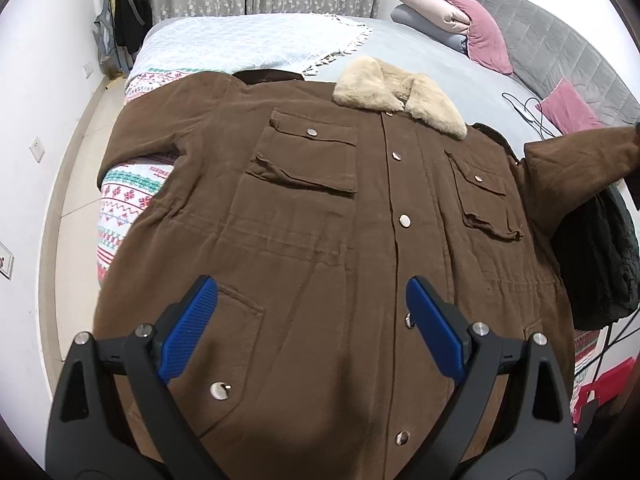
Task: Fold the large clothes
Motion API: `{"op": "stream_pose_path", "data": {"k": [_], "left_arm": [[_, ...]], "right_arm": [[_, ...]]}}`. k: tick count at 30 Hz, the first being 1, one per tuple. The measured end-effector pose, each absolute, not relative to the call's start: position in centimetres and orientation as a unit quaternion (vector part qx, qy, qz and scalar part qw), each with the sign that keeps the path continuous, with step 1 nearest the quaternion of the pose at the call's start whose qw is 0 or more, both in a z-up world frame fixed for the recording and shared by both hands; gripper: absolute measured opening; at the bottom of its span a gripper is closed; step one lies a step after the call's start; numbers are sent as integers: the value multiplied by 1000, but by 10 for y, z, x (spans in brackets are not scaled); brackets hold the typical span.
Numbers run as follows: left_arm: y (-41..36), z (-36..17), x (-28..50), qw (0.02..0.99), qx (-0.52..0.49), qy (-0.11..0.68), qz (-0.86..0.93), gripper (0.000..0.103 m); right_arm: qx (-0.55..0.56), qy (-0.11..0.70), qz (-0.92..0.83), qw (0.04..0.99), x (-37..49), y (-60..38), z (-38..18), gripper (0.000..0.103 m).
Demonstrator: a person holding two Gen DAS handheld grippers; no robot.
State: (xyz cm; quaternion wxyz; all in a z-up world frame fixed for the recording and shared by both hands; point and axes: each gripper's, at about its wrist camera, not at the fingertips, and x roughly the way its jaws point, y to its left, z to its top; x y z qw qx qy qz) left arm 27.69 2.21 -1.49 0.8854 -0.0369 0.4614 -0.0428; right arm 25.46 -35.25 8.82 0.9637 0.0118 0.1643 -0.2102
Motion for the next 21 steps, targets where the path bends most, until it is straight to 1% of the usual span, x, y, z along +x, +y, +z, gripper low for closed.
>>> {"op": "stream_pose_path", "data": {"k": [11,21], "left_arm": [[81,-5,259,885,-79,458,-39,95],[119,-10,249,877,-104,468,-34,95]], "right_arm": [[-52,169,-164,971,301,-253,70,11],[-89,234,-111,962,356,-179,-6,11]]}}
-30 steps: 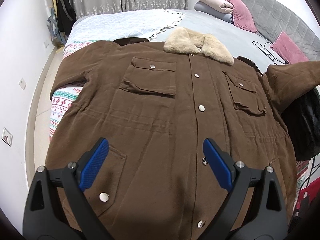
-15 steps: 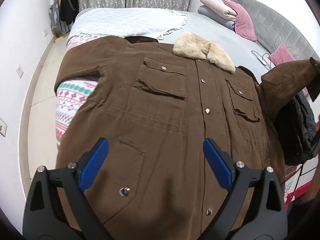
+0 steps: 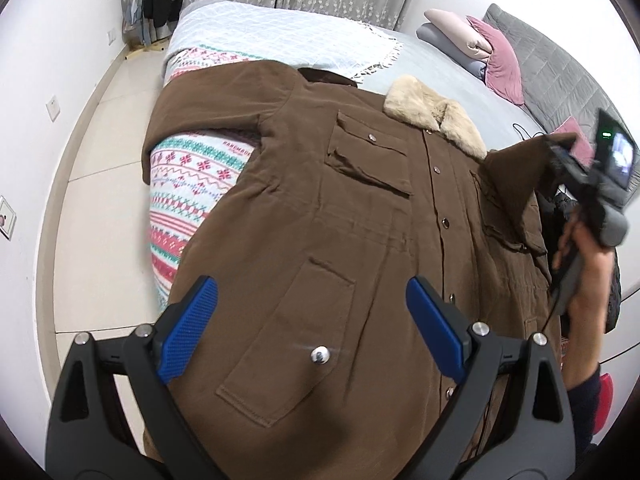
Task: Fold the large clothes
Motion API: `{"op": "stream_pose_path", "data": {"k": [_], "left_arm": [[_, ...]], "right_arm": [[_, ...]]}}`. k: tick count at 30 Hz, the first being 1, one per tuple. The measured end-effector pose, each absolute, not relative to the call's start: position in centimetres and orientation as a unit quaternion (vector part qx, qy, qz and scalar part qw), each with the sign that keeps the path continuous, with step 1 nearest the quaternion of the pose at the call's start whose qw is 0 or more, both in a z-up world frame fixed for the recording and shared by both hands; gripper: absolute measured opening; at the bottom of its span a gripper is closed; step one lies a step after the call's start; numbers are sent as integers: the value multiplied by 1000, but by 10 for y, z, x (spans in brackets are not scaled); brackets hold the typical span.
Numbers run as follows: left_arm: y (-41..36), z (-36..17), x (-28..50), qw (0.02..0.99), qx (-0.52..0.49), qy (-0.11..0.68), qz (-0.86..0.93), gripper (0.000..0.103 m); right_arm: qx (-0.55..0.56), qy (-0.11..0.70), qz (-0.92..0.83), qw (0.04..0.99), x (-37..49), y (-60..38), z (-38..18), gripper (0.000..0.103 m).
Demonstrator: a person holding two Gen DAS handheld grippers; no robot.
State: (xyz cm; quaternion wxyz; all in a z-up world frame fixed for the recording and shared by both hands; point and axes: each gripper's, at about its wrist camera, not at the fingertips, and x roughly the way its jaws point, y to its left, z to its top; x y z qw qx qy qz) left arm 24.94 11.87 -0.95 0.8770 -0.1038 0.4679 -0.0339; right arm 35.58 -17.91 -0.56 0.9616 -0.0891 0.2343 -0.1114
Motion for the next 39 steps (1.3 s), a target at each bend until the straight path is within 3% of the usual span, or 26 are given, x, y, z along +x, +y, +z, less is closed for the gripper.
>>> {"op": "stream_pose_path", "data": {"k": [11,17,19,23,27,30,35,36,37,39], "left_arm": [[120,-19,251,864,-114,487,-45,95],[118,-21,250,863,-112,491,-46,95],[118,-21,251,863,-112,491,-44,95],[120,-21,251,861,-121,493,-45,95],[117,-20,250,863,-113,490,-44,95],[117,-20,250,864,-111,489,-42,95],[117,-19,251,868,-106,483,-37,95],[116,-19,251,868,-105,483,-36,95],[116,-19,251,868,-106,483,-36,95],[116,-19,251,868,-104,484,-35,95]], "right_arm": [[-140,314,-38,938,395,-111,-86,15],[-106,445,102,883,407,-79,-122,36],[-74,461,136,874,400,-81,-122,55],[-48,476,130,868,379,-93,-113,59],[39,415,128,900,358,-136,-65,60],[66,399,45,914,362,-174,-57,72],[149,478,-27,865,400,-231,-110,71],[175,492,-12,853,407,-235,-122,66],[188,494,-5,849,410,-236,-125,48],[196,484,1,853,421,-229,-119,28]]}}
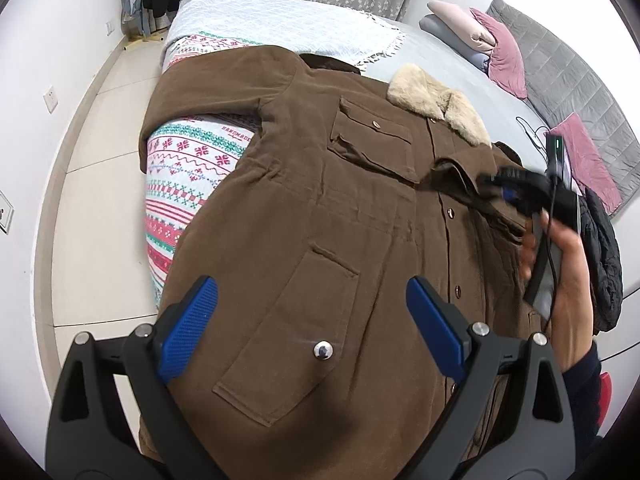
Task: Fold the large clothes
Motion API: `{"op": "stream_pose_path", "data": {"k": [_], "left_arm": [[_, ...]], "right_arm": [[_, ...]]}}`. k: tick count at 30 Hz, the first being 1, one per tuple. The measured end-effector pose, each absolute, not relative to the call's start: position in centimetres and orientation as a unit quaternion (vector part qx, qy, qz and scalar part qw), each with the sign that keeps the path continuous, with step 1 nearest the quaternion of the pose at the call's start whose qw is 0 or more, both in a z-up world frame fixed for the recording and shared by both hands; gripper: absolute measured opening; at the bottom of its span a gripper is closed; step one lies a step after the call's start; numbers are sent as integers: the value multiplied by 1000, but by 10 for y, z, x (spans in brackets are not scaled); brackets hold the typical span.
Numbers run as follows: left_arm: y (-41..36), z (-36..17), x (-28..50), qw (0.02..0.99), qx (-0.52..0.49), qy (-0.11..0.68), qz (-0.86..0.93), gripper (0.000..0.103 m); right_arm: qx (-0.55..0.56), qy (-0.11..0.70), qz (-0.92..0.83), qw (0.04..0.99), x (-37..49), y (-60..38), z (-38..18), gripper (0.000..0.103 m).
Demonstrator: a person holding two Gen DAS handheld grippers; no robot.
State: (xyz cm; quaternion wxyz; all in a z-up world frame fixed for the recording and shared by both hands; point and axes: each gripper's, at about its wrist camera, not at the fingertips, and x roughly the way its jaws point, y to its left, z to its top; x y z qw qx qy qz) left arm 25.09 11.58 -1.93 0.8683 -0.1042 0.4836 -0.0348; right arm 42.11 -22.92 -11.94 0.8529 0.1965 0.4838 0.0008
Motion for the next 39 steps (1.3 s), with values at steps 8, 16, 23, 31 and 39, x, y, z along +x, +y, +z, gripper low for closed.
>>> {"op": "stream_pose_path", "data": {"k": [8,16,23,31,39], "left_arm": [[117,-22,255,869,-101,484,-28,95],[124,-27,261,870,-91,485,-9,95],[146,-25,267,865,-128,485,-3,95],[226,-31,302,835,-255,487,31,95],[330,-86,366,784,-409,466,43,95]], "right_arm": [[89,424,30,901,468,-140,-81,16],[-61,475,48,877,519,-67,-146,42],[-53,430,92,896,470,-66,-104,43],[-71,331,85,937,369,-44,-39,64],[-50,284,68,955,337,-14,-5,74]]}}
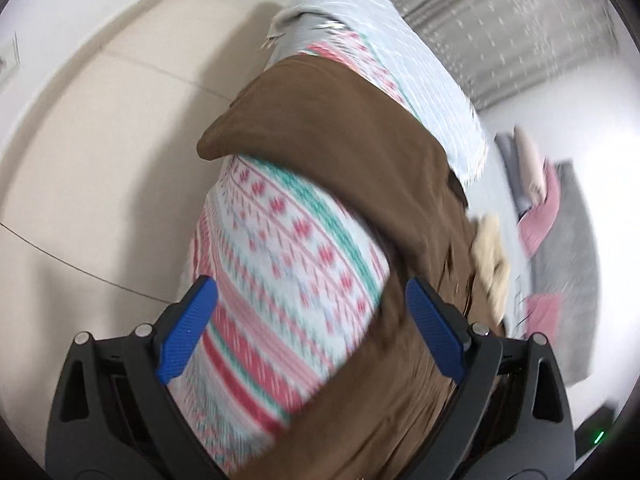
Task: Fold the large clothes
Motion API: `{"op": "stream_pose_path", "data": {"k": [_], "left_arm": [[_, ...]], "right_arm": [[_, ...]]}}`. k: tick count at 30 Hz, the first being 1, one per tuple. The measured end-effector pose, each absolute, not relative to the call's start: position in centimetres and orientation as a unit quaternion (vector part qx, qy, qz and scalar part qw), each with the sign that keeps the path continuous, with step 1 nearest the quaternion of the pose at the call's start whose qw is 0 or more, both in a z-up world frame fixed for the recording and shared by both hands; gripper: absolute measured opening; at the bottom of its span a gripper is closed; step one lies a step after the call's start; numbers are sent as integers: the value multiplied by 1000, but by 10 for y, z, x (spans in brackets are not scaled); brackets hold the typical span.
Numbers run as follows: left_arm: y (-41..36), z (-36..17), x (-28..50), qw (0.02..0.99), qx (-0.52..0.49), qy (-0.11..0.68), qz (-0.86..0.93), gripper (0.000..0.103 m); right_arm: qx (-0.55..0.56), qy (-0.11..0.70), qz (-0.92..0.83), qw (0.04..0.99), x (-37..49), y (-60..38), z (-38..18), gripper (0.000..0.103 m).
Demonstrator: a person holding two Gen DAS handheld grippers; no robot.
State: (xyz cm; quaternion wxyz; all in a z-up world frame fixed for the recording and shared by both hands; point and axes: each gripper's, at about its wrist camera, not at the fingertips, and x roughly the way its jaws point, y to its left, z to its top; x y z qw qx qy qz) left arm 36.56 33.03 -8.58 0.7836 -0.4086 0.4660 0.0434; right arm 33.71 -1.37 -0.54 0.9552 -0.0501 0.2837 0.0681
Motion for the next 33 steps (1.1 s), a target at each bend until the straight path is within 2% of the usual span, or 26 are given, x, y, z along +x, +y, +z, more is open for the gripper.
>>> {"op": "stream_pose_path", "data": {"k": [6,10,16,25,27,30,32,33], "left_arm": [[380,-141,396,757,-463,456,68,95],[408,-179,415,731,-517,440,73,95],[411,-237,435,657,-663,360,-4,95],[408,-251,460,661,-678,321,-26,95],[414,-248,458,669,-674,313,-13,90],[420,-252,459,668,-678,307,-6,75],[421,-250,459,677,-670,304,-2,59],[421,-249,458,681,-668,301,0,55]], "right_arm": [[-45,276,44,959,334,-3,-20,77],[-39,304,42,951,345,0,-45,81],[-51,329,43,942,358,2,-66,83],[-46,335,25,941,364,-7,-71,84],[-51,335,27,940,363,-5,-72,84],[-54,335,29,940,362,-1,-72,84],[-56,335,31,940,362,1,-73,84],[-57,335,32,940,361,2,-73,84]]}}
